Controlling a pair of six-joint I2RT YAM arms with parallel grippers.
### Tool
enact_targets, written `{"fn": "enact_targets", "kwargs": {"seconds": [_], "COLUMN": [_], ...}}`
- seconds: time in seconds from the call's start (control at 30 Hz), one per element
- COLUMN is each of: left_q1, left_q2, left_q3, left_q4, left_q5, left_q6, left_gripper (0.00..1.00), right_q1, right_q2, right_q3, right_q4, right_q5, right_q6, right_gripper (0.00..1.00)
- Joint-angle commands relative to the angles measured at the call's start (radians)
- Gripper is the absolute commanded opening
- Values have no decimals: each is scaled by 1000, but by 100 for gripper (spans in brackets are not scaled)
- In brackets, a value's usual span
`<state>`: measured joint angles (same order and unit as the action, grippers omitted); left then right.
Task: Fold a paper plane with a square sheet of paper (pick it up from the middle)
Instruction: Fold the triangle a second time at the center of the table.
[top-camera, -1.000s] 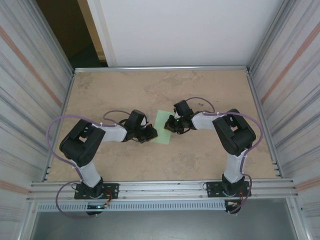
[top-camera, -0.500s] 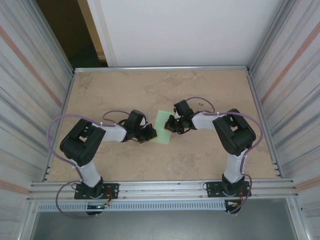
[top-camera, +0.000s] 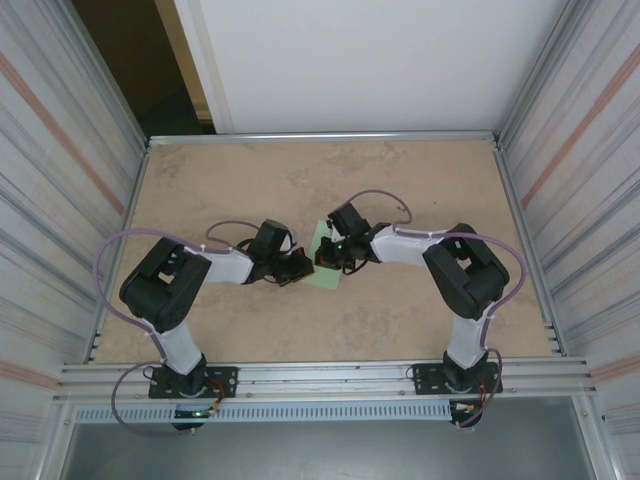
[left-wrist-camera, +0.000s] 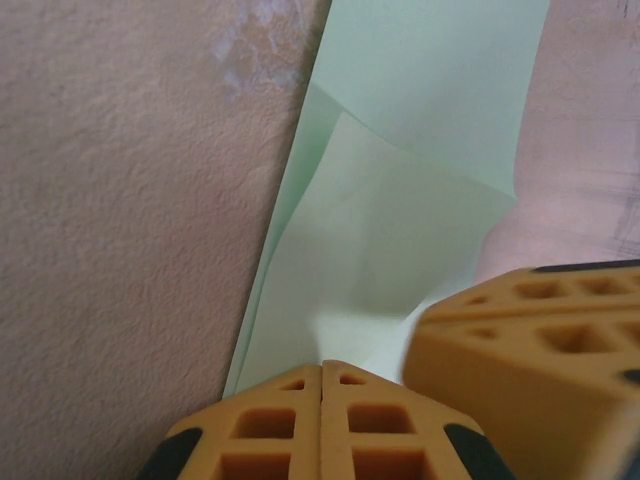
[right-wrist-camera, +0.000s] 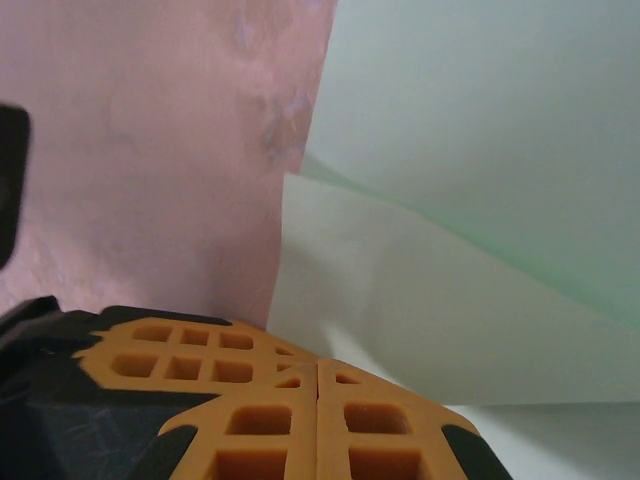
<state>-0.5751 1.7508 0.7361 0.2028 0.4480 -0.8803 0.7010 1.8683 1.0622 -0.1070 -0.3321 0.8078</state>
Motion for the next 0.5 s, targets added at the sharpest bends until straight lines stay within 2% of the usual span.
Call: {"fn": "enact_targets", "kwargs": {"seconds": [0.0,0.23,0.47], "left_q1": [12,12,21], "left_q2": [27,22,51], "left_q3": [-31,-34,-37], "left_q4": [-97,-126,-197], "left_q5": [-27,-44,-65], "left_q6": [11,6,-9], "left_gripper": [0,0,0], "right_q1": [-13,-76,-229], "right_q2": [36,57,5], "right_q3": [7,-47,-140], "right_q4": [-10,-6,30], "right_q5": [16,30,33], "right_q6": [39,45,-7], "right_gripper": [0,0,0]}}
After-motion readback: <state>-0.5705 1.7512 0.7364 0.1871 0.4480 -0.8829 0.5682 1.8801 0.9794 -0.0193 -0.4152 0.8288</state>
